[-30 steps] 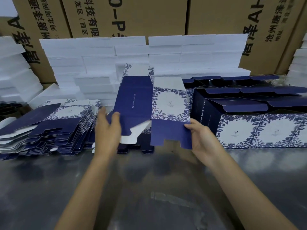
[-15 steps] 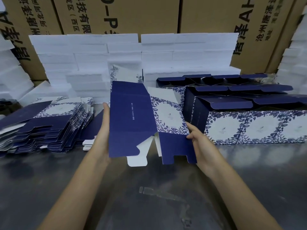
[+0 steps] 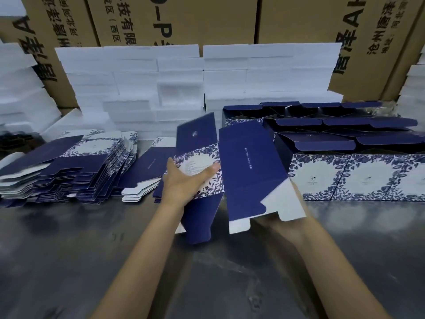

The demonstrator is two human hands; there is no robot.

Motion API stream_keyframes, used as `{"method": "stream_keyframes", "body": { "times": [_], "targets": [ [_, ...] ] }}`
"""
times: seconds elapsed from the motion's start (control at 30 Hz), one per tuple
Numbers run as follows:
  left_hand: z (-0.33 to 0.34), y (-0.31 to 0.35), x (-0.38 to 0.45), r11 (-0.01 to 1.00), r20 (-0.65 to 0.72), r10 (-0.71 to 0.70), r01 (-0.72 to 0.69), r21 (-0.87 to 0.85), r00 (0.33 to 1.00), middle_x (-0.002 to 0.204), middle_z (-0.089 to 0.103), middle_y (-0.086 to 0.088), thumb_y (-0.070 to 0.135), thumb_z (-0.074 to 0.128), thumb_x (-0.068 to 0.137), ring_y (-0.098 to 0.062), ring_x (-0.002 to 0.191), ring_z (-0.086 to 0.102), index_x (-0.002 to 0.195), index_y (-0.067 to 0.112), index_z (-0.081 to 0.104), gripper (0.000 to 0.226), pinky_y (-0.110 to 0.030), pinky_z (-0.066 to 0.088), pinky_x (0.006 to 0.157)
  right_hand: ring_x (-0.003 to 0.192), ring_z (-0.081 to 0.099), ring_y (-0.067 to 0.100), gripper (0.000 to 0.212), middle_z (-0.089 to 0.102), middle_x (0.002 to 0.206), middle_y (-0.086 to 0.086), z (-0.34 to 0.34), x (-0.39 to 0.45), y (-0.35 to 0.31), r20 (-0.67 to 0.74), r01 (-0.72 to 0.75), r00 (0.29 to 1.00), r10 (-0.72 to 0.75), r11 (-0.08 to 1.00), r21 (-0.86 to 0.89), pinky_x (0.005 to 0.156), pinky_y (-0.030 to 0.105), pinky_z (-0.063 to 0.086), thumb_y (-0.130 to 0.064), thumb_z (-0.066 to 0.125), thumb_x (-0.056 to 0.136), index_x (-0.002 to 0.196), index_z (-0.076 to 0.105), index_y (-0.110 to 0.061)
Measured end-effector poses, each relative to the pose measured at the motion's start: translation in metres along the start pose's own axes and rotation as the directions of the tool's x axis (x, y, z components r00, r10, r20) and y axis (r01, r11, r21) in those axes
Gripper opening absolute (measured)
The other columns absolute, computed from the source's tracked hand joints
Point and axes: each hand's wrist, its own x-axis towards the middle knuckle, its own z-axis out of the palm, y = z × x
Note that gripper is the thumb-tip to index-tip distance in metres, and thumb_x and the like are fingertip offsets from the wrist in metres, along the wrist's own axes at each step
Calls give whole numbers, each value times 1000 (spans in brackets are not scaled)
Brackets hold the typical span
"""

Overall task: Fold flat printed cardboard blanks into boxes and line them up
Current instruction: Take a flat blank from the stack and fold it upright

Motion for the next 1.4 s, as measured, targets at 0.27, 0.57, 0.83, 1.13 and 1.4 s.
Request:
{"method": "stream_keyframes", "body": {
  "times": [0.27, 0.57, 0.83, 1.13, 1.4],
  "targets": [
    [-22, -19, 10, 960, 26, 94, -84, -267, 995, 110, 76, -4, 19, 86, 78, -21, 96, 74, 121, 22, 63, 49, -38, 60, 82, 101, 76, 23, 25, 78, 111, 0, -18, 0, -6, -143, 46, 985, -99, 940, -337, 84, 37, 58, -22, 68, 97, 121, 70, -23],
    [-46, -12, 3, 964, 268, 127, -55, -260, 955, 106, 77, 9, 41, 65, 93, -13, 92, 75, 96, 48, 75, 12, -23, 59, 61, 105, 75, 26, 24, 75, 121, 9, -13, -4, -8, -47, 56, 997, -62, 990, -126, 75, 34, 61, -22, 65, 96, 117, 77, -20],
    [-44, -17, 10, 983, 160, 91, -63, -172, 983, 97, 79, 4, 60, 60, 89, -17, 88, 76, 105, 35, 73, 33, -28, 59, 65, 103, 75, 25, 26, 75, 121, 9, -7, -2, -4, -40, 77, 995, -86, 979, -189, 77, 34, 61, -13, 57, 101, 121, 73, -17],
    [-37, -14, 6, 989, 137, 135, -124, -85, 981, 103, 51, 49, 67, 48, 94, 24, 93, 51, 110, 44, 65, 33, -19, 39, 89, 108, 73, 26, 22, 76, 118, 3, -8, -1, -3, -137, 90, 982, -131, 958, -271, 90, 44, 58, -22, 57, 104, 118, 74, -27],
    [-39, -19, 16, 977, -64, 209, -211, -33, 976, 125, 69, 7, 58, 47, 99, -15, 119, 62, 123, 28, 65, 43, -42, 46, 106, 103, 75, 27, 25, 76, 117, 11, -6, -4, -5, -101, 38, 993, -60, 979, -201, 74, 35, 62, -30, 65, 98, 114, 78, -15]
  ]
}}
